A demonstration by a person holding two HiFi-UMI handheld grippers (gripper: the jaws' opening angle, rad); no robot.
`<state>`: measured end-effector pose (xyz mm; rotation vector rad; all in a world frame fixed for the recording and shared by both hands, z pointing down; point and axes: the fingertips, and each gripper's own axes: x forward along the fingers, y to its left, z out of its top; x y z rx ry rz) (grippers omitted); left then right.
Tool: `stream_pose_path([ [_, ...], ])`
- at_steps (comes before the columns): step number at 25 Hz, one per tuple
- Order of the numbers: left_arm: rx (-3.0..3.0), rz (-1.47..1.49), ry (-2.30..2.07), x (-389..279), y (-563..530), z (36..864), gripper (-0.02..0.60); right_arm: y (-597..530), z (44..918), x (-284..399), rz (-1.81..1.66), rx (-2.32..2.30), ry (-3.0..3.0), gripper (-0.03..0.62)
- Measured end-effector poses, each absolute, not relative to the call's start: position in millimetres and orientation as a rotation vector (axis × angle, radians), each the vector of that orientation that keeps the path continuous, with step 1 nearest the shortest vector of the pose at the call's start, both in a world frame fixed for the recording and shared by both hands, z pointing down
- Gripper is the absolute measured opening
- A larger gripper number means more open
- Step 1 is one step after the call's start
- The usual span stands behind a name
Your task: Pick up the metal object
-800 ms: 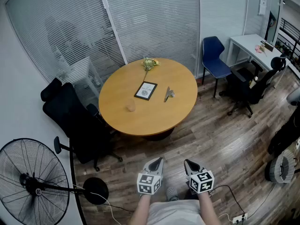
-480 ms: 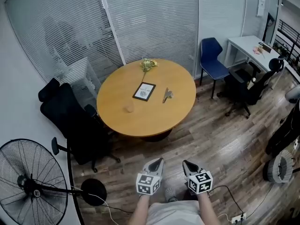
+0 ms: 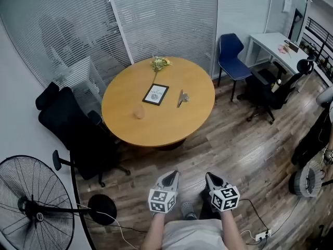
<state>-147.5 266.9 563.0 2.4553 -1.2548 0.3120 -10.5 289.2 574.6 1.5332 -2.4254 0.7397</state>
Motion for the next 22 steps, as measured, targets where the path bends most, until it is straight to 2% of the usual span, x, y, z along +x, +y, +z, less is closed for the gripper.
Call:
stream_pose_path([
  [22, 2.356, 0.351, -1.36, -145.4, 150.8, 581.9, 0.011, 157.3, 590.8, -4.3, 0.758, 1.347, -2.513, -0.002],
])
